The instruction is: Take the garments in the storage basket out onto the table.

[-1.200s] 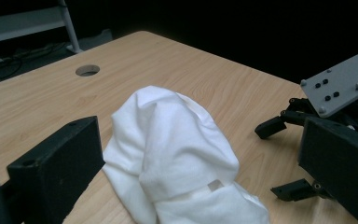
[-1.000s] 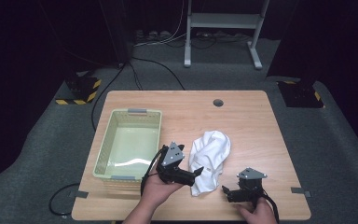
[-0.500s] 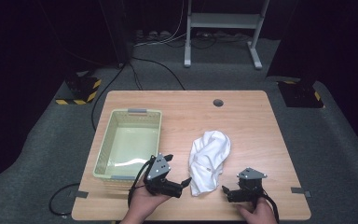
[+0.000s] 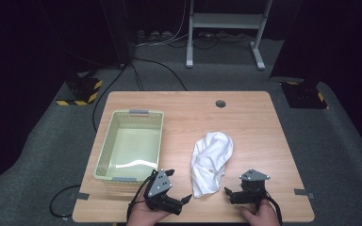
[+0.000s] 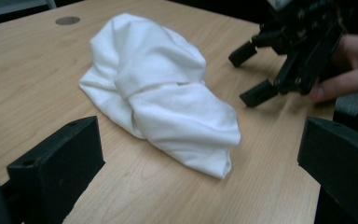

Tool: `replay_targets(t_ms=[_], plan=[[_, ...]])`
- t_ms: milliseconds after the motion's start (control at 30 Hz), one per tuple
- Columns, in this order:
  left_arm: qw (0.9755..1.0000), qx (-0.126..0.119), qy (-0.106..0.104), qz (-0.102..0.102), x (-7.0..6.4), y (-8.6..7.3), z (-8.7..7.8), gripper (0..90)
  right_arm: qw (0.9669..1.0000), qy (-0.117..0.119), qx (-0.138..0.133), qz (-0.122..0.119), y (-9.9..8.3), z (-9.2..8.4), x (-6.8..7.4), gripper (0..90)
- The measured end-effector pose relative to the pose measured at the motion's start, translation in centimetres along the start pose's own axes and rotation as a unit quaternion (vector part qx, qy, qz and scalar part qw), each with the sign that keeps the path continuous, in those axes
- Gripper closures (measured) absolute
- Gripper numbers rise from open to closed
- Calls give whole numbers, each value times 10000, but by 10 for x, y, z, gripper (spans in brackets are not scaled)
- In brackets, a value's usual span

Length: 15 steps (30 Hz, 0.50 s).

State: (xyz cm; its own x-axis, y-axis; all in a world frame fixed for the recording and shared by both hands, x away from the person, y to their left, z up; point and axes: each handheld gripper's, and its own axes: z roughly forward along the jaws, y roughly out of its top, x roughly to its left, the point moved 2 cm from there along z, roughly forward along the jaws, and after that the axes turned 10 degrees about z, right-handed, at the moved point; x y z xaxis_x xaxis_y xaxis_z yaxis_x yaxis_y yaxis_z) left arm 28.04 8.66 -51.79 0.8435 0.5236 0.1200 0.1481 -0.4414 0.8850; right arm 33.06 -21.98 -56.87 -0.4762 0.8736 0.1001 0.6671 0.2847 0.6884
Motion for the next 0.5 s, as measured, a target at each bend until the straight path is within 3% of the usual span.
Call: replay_targets(t_ms=[67, 167, 267, 333, 367, 500], plan=[[9995, 247, -155, 111, -7, -9, 10, 4, 10000, 0, 0, 1, 0, 0, 0, 0], [9983, 489, -208, 219, -15, -20, 22, 7, 10000, 0, -1, 0, 0, 0, 0, 0], [9963, 748, -111, 408, -19, -30, 31, 7, 10000, 1, -1, 0, 0, 0, 0, 0], [9954, 854, -90, 413, -19, -37, 35, 7, 10000, 0, -1, -2, 0, 0, 0, 0], [9939, 1000, -24, 461, -19, -38, 36, 6, 10000, -1, -1, -1, 0, 0, 0, 0], [9950, 881, 48, 459, -20, -38, 35, 7, 10000, 1, -1, 0, 0, 0, 0, 0]])
